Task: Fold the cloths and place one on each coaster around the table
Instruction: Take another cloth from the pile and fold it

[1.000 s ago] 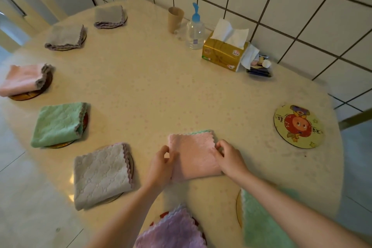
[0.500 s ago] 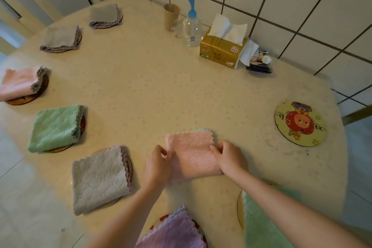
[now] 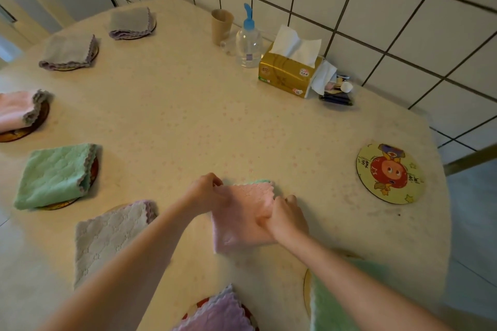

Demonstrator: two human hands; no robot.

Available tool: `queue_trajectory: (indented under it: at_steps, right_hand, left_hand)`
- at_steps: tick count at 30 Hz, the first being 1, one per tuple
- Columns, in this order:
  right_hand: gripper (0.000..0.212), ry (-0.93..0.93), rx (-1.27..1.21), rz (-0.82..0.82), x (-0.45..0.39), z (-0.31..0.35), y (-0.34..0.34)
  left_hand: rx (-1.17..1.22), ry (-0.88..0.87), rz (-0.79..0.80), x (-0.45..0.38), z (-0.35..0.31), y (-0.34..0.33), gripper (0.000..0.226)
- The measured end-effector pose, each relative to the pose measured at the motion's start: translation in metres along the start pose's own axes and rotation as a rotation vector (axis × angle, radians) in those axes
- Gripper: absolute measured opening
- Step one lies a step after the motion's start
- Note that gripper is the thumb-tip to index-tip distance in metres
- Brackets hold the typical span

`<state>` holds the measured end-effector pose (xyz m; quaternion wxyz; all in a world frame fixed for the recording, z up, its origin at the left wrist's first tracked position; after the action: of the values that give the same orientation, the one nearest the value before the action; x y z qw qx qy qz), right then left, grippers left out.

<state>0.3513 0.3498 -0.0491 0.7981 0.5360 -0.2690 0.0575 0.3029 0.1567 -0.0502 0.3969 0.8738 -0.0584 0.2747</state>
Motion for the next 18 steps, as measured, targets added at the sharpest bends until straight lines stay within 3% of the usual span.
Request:
queue_trajectory:
  at_steps: [3,6,8,11,14,18]
  right_hand:
    - [0.044,0.002,-0.037,0.006,0.005,-0.002,0.002]
    - [0.049,0.038,-0.132,0.036,0.007,-0.006,0.005]
    - [0.06,0.104,-0.242,0.121,0.003,-0.011,0.005]
    - [0.079,0.241,-0.457,0.301,0.001,-0.021,0.015]
    - [0.052,0.266,-0.772,0.472,0.005,-0.043,0.041]
    - [0.031,0.174,-0.983,0.457,-0.004,-0.092,0.09]
  left_hand:
    - [0.09,0.064,0.022,-0.002,0.001,-0.001,0.043]
    - [0.22,0.113,0.157,0.007,-0.007,0.003,0.047]
    - [0.267,0.061,0.254,0.02,-0.018,0.011,0.051]
    - [0.38,-0.045,0.42,0.045,-0.042,0.022,0.036]
    - [0.471,-0.09,0.492,0.064,-0.062,0.026,0.034]
    - [0.623,-0.068,0.458,0.068,-0.093,0.007,0.045]
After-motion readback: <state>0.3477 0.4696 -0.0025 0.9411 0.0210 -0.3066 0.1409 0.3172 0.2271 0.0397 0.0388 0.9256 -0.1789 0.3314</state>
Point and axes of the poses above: each hand's wrist, its own x-axis away from the middle knuckle, its own y-axis out of the back of the hand, z = x × y, the point moved 3 cm from there along -x, towards the middle knuckle, and after that the axes turned 3 degrees about -z, right-handed, at the moved point
